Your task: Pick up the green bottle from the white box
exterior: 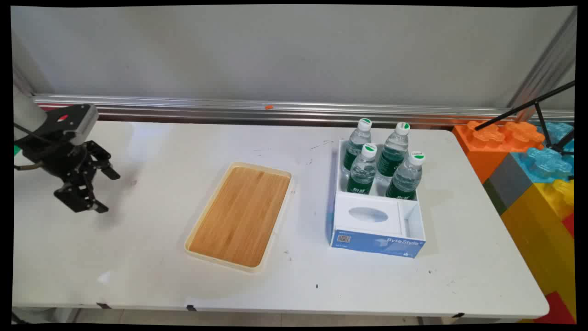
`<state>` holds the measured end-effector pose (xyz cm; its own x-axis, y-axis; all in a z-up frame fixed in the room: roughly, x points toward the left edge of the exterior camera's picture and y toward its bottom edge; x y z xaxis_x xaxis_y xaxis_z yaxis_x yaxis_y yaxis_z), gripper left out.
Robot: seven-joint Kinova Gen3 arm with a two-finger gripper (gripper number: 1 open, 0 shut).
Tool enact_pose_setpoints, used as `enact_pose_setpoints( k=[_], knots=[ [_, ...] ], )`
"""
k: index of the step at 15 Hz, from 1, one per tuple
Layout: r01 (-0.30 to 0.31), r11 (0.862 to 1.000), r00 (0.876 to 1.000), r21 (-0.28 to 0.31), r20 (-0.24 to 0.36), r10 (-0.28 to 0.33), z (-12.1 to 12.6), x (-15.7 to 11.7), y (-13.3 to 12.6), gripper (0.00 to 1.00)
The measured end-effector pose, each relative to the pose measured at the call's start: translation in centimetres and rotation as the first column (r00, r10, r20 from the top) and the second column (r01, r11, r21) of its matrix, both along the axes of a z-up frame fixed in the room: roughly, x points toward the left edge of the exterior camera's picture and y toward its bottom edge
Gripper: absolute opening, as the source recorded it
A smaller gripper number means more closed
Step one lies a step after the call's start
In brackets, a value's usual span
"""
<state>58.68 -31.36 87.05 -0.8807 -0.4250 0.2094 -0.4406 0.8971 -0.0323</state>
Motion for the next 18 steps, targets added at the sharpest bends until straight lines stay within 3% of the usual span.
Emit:
enact_pose_setpoints(
  k=[6, 12, 15, 18],
  knots=[
    [-0.007, 1.0, 0.999, -0.014, -0.035, 0.007, 0.1, -1.3, -1.6, 1.0],
    [-0.018, 0.999, 0.992, -0.05, -0.126, 0.012, 0.4, -4.7, -4.5, 1.0],
    [-0.013, 0.997, 0.98, -0.074, -0.201, -0.002, 0.5, -7.8, -7.0, 1.0],
    [-0.013, 0.994, 0.957, -0.108, -0.29, -0.019, 0.8, -11.0, -9.7, 1.0]
  ],
)
